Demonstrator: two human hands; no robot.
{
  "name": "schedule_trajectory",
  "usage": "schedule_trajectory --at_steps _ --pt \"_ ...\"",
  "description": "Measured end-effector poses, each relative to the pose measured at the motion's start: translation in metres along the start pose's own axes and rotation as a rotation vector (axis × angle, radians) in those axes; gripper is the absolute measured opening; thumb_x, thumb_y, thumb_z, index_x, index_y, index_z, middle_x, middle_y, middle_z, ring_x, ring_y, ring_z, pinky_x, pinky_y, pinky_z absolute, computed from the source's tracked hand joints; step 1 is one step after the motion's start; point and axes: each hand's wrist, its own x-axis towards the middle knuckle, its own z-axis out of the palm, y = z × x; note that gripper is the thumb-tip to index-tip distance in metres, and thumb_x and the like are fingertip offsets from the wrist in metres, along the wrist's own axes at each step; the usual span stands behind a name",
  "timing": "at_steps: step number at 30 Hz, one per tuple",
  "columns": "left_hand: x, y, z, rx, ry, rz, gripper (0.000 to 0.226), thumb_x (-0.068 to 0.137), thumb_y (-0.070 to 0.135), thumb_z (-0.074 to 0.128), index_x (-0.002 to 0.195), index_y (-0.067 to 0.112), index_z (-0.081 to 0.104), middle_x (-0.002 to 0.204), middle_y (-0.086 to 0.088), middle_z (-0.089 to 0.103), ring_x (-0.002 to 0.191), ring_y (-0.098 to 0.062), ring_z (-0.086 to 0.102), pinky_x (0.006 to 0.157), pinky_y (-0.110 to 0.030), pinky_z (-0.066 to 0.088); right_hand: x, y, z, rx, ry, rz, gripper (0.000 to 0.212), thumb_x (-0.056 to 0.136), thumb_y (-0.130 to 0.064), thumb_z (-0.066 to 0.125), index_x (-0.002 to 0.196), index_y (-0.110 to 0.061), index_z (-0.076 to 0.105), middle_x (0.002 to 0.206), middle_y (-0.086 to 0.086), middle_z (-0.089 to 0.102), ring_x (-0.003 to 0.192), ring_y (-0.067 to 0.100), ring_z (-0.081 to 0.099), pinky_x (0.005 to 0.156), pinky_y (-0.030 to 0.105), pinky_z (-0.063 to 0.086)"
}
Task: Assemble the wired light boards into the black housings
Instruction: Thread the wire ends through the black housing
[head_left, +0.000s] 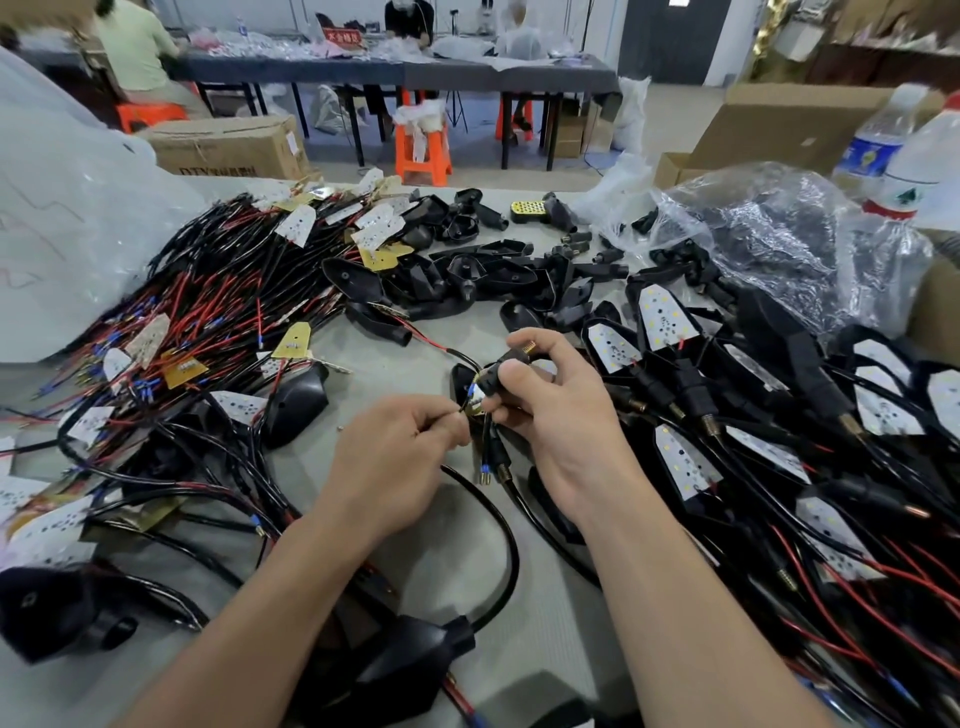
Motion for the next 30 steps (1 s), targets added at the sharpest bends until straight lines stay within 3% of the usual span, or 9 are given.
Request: schedule_trajectory --at_steps 4,9,15,19,21,22,25,27,30 --pt "-0.0013 0.0012 0.0005 0.037 -0.025 0.018 0.03 0.082 0.043 0.052 0.076 0.018 0.066 0.068 -0.005 0.059 0.07 -0.018 0.057 0.07 -0.041 0.049 0.0005 0.0002 0.0003 0.025 0.0 -0.01 0.027 0.096 0.009 0.052 0.103 -0.016 0.059 0.081 0.013 0.066 0.061 0.019 0.059 0.059 0.025 0.05" --pt "-0.0019 -0.0015 0.0014 0.098 -0.035 0.028 0.018 0.09 0.034 0.06 0.074 0.026 0.064 0.062 0.007 0.058 0.066 -0.013 0.055 0.06 -0.033 0.043 -0.0015 0.0014 0.0001 -0.032 -0.068 0.002 0.028 0.095 0.006 0.054 0.106 -0.018 0.061 0.085 0.014 0.069 0.064 0.018 0.062 0.065 0.028 0.051" --pt "-0.0011 -0.0046 0.004 0.184 0.0 0.025 0.023 0.095 0.032 0.061 0.072 0.029 0.06 0.063 0.014 0.058 0.063 -0.008 0.053 0.057 -0.029 0.031 -0.0026 0.0007 -0.0006 -0.077 -0.072 -0.056 0.03 0.094 0.005 0.057 0.105 -0.022 0.063 0.085 0.016 0.07 0.064 0.018 0.061 0.063 0.023 0.052" --pt "-0.004 -0.0028 0.0036 0.201 0.058 0.082 0.027 0.097 0.036 0.06 0.074 0.022 0.06 0.067 0.009 0.058 0.066 -0.013 0.053 0.056 -0.034 0.037 -0.0037 0.0001 0.0003 -0.219 -0.089 -0.142 0.031 0.083 -0.003 0.063 0.097 -0.03 0.067 0.078 0.038 0.052 0.069 0.031 0.055 0.072 0.038 0.05" --pt "-0.0047 -0.0038 0.0034 0.187 0.097 0.127 0.03 0.098 0.035 0.06 0.073 0.019 0.06 0.067 0.006 0.058 0.067 -0.013 0.053 0.054 -0.031 0.037 -0.0059 -0.0002 0.0022 -0.297 -0.109 -0.154 0.031 0.078 -0.005 0.062 0.094 -0.032 0.066 0.069 0.028 0.042 0.07 0.038 0.048 0.072 0.043 0.044" --pt "-0.0054 -0.0039 0.0037 0.175 0.109 0.139 0.03 0.098 0.035 0.061 0.072 0.02 0.059 0.065 0.007 0.057 0.064 -0.012 0.052 0.051 -0.026 0.033 -0.0067 -0.0001 0.0029 -0.302 -0.123 -0.14 0.031 0.078 -0.005 0.061 0.093 -0.032 0.066 0.069 0.025 0.047 0.069 0.035 0.047 0.071 0.043 0.043" --pt "-0.0066 -0.0021 0.0044 0.008 0.171 0.103 0.021 0.092 0.033 0.07 0.073 0.039 0.066 0.063 0.019 0.062 0.059 -0.002 0.055 0.052 -0.015 0.039 -0.0066 0.0006 0.0004 -0.257 -0.153 -0.097 0.036 0.082 0.006 0.058 0.093 -0.028 0.064 0.077 0.015 0.07 0.065 0.023 0.054 0.066 0.036 0.051" --pt "-0.0061 0.0013 0.0013 -0.087 0.211 0.075 0.027 0.083 0.03 0.08 0.086 0.055 0.068 0.081 0.035 0.069 0.068 0.003 0.064 0.057 -0.009 0.043 -0.0063 0.0011 -0.0009 -0.213 -0.13 -0.089 0.037 0.085 0.011 0.056 0.092 -0.024 0.064 0.075 0.01 0.071 0.064 0.02 0.058 0.064 0.03 0.052" --pt "-0.0029 -0.0006 -0.0025 -0.157 0.202 0.015 0.039 0.077 0.027 0.085 0.097 0.056 0.07 0.087 0.034 0.071 0.071 0.001 0.069 0.061 -0.011 0.049 -0.0066 0.0021 -0.0012 -0.152 -0.076 -0.076 0.032 0.088 0.013 0.057 0.097 -0.018 0.061 0.079 0.015 0.07 0.062 0.019 0.059 0.062 0.029 0.051"
